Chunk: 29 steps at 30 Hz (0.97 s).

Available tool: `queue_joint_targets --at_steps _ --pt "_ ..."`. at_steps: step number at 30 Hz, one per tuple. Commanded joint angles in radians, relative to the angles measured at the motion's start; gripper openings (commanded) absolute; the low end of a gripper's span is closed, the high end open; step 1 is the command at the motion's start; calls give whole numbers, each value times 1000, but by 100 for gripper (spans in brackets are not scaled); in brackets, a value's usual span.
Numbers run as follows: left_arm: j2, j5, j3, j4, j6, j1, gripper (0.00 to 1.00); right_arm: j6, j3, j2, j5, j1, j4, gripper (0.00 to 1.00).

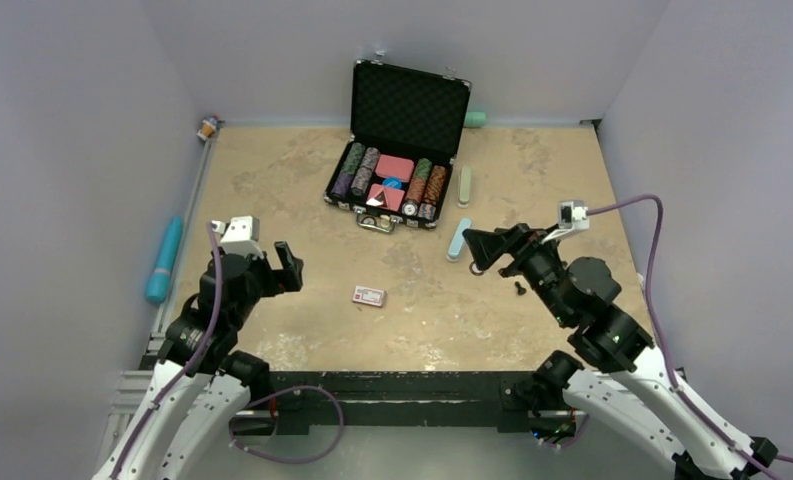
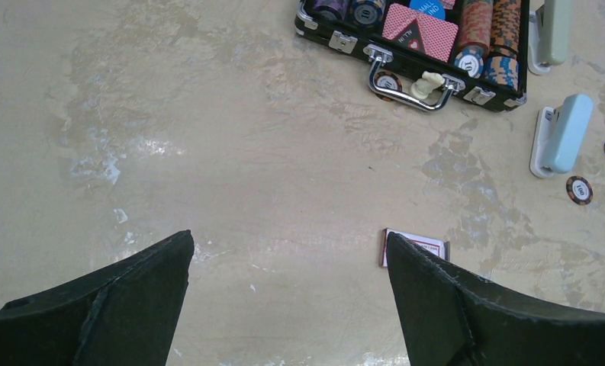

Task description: Unload the staples from the stapler

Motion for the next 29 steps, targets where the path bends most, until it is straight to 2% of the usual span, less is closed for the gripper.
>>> queue_joint_targets --at_steps 1,6,11,17,29 --pt "12 -15 -1 38 -3 -2 100 84 -12 53 86 -1 -80 99" --pt "58 -28 13 15 -32 -2 100 67 -2 204 42 -5 -113 99" --pt "49 -40 10 11 -41 -2 100 -4 42 363 -99 -7 -106 99" --pt "46 -55 6 4 -52 -2 100 -11 23 365 -151 -7 -58 99" --pt "61 -46 5 11 -50 -2 100 33 -8 286 -124 -7 -51 99"
